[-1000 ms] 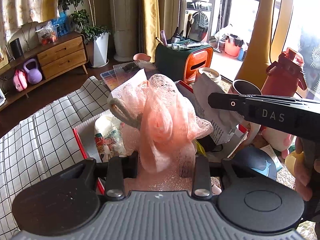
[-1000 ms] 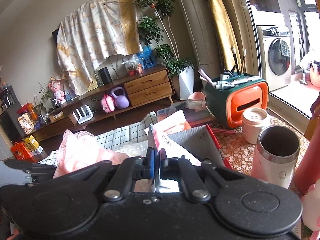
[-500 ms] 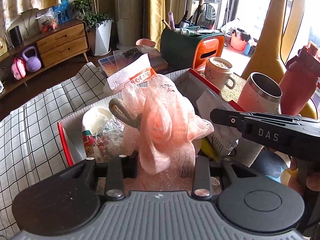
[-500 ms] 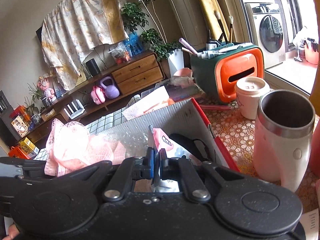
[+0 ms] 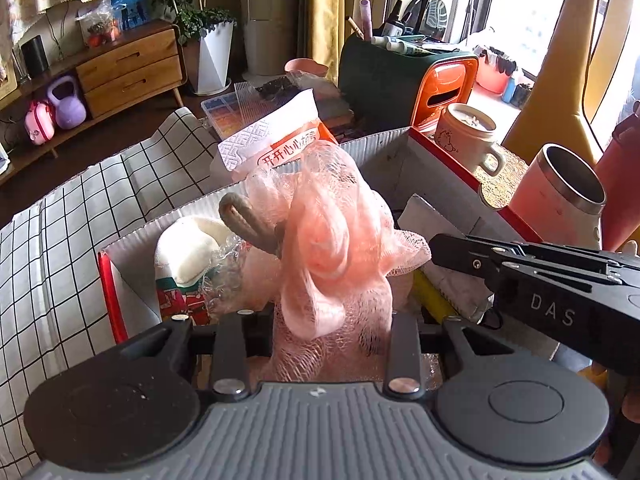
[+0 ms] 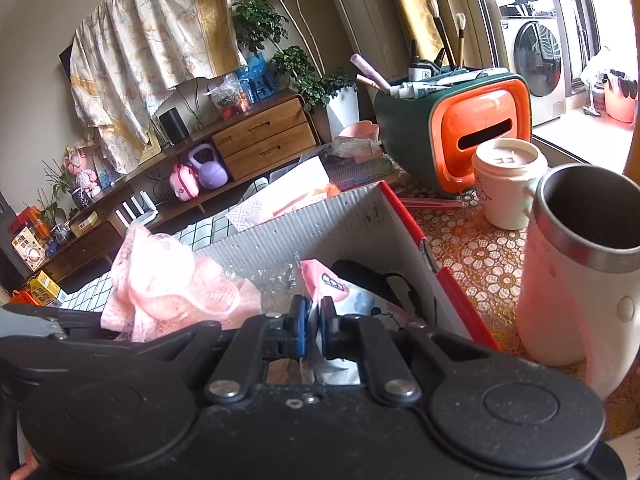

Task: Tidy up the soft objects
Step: 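Lower the puff and wipes pack into the red box and open both grippers, then withdraw both grippers back from the red box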

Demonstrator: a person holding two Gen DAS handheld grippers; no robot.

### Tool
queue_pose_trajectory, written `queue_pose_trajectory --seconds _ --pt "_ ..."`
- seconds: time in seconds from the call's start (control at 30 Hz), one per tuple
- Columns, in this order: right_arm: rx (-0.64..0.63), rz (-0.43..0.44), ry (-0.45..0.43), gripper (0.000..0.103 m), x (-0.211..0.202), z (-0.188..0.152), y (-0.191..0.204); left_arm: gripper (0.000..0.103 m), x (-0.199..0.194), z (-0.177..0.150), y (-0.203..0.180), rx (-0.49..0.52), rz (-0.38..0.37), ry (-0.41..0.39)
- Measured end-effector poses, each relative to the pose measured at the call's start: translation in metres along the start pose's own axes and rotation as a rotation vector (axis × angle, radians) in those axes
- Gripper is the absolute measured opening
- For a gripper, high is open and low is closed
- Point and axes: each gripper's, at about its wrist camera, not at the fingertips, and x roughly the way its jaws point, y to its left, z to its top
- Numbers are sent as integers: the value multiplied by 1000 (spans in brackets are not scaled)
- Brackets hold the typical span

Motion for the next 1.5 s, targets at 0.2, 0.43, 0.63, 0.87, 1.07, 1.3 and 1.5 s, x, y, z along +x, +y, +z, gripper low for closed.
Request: queue_pose_trajectory --seconds 0.2,0.43,0.63,0.87,1.07,1.3,1.5 --pt "1 10 23 10 6 -5 5 35 12 -1 5 -7 -13 23" --pt "48 31 49 21 1 -5 4 64 -2 -3 11 -36 -21 -9" --pt "66 31 43 41 -11 -7 1 75 -17 -7 20 -51 -40 -30" --pt "24 41 17 57 -33 -8 11 76 -39 -13 21 -39 -71 -66" --pt "5 52 -13 70 -53 -8 15 85 -54 -15 23 -50 -94 -86" --pt "-46 71 -34 82 -75 -11 21 95 -73 -24 27 -69 -119 -122" --pt "-109 74 -58 92 -95 -19 34 101 -98 -39 32 -89 -119 -175"
